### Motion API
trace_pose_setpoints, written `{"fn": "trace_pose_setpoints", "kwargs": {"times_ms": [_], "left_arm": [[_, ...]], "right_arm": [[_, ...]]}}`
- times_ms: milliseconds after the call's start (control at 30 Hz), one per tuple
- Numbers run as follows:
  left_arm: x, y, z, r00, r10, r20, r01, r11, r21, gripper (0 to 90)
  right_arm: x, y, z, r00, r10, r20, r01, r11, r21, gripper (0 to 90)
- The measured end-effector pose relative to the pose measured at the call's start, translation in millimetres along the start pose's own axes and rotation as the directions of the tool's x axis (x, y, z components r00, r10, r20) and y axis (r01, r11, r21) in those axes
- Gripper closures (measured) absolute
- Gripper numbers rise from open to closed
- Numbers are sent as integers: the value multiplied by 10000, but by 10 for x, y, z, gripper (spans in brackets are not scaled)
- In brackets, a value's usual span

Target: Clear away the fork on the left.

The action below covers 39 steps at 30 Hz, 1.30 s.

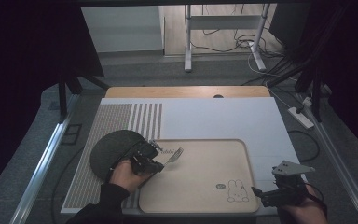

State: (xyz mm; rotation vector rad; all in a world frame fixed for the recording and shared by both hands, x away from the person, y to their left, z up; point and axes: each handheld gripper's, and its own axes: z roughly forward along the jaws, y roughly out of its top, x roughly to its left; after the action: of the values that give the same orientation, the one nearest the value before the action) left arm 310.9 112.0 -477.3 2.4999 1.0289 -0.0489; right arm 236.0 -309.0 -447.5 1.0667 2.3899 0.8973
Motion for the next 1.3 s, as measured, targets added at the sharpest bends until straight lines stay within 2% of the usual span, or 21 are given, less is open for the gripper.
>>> {"fn": "trace_pose_setpoints", "kwargs": {"times_ms": [167,367,467,500,533,600,667,733,767,867,1033,1100,1300], "left_arm": [[-100,109,94,9999,154,9,-154,9999,19,856],[-123,142,255,9993,323,-186,-314,9986,433,854],[-135,131,328,9982,562,-187,-547,9959,722,852],[-150,130,352,9961,860,-219,-838,9928,862,847],[-176,126,358,9919,1230,-326,-1200,9893,831,839],[-204,142,321,9883,1478,-382,-1451,9872,658,827],[-219,157,245,9870,1608,-9,-1608,9870,48,827],[-241,171,214,9867,1614,188,-1609,9866,-254,862],[-252,177,225,9859,1645,306,-1638,9862,-238,890],[-277,197,316,9851,1686,322,-1692,9855,137,892],[-280,226,438,9866,1631,-92,-1624,9853,539,892],[-242,223,437,9887,1497,20,-1496,9877,464,892],[-114,184,399,9929,1155,-275,-1143,9926,414,892]], "right_arm": [[1,0,3,10000,-8,-17,8,10000,-2,0],[0,-1,2,10000,-17,-30,16,10000,-7,0],[1,-1,3,10000,-23,-41,23,10000,-2,0],[1,-1,3,10000,-30,-41,30,10000,4,0],[2,-1,4,10000,-38,-44,38,10000,6,0],[3,-1,2,10000,-44,-49,44,10000,-4,0],[1,-2,2,10000,-23,-47,23,10000,-3,0],[-1,-1,3,10000,-17,-50,17,10000,5,0],[0,-1,5,10000,-26,-51,26,10000,16,0],[3,-1,5,10000,-64,-44,64,10000,19,0],[2,-1,4,10000,-45,-50,45,10000,11,0],[1,-1,4,10000,-43,-55,43,10000,11,0],[0,-2,0,10000,-47,-55,47,10000,4,0]]}}
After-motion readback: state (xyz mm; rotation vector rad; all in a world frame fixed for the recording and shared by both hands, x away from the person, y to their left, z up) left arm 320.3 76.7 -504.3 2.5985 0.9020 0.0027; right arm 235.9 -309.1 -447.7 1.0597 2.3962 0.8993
